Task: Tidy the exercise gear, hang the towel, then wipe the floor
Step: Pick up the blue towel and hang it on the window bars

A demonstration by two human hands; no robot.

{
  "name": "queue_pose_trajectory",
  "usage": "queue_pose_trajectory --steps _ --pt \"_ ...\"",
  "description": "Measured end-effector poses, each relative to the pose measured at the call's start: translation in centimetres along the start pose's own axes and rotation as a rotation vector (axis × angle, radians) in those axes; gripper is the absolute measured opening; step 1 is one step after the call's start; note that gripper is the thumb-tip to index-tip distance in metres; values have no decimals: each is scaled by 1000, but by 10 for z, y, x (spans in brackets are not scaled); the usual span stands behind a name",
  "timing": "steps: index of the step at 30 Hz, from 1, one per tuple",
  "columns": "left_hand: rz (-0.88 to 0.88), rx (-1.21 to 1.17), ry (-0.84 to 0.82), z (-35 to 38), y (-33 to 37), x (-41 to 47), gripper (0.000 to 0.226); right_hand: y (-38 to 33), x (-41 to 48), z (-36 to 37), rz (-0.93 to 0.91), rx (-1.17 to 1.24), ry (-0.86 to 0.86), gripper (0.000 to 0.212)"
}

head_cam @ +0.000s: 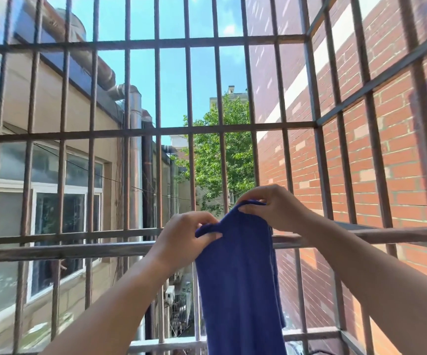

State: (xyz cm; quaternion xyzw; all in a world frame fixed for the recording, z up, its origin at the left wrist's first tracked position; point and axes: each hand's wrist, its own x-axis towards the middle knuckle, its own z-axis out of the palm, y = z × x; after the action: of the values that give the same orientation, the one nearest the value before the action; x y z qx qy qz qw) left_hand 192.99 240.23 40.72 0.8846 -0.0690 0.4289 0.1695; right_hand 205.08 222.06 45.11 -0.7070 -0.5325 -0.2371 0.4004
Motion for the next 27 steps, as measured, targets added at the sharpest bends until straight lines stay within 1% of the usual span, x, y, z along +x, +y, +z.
queue_pose_trajectory --steps 3,4,6,8,10,12,14,17,20,23,25,27 --pt "-71 8 96 -7 3 12 7 8 10 2 44 -20 14 6" --pt "-105 24 106 -10 0 14 8 11 10 2 57 -30 12 12" --pt "-183 58 47 -16 -9 16 8 12 4 -1 59 -31 12 25" --pt "-226 90 -28 -18 -16 13 7 7 -7 -2 24 9 -4 24" --pt "-240 67 -22 -17 -18 8 3 3 -20 1 3 13 -82 21" --pt "-237 59 9 -17 -17 5 1 2 -30 8 -12 -52 -145 25" --pt "-230 61 32 -16 -14 2 3 2 -33 11 -13 -88 -118 27" --pt "-176 59 53 -10 -4 -3 6 2 -34 11 -10 -76 -96 21" --pt "-85 55 -15 2 8 -12 15 0 -34 11 -9 -62 -102 18" --pt "-46 164 -55 11 9 -18 29 2 -37 2 20 -32 -85 15" --pt "-45 167 -43 11 7 -18 29 5 -43 -8 18 -37 -70 21" --pt "-42 178 -52 10 8 -18 30 9 -51 -14 0 -98 -73 31"
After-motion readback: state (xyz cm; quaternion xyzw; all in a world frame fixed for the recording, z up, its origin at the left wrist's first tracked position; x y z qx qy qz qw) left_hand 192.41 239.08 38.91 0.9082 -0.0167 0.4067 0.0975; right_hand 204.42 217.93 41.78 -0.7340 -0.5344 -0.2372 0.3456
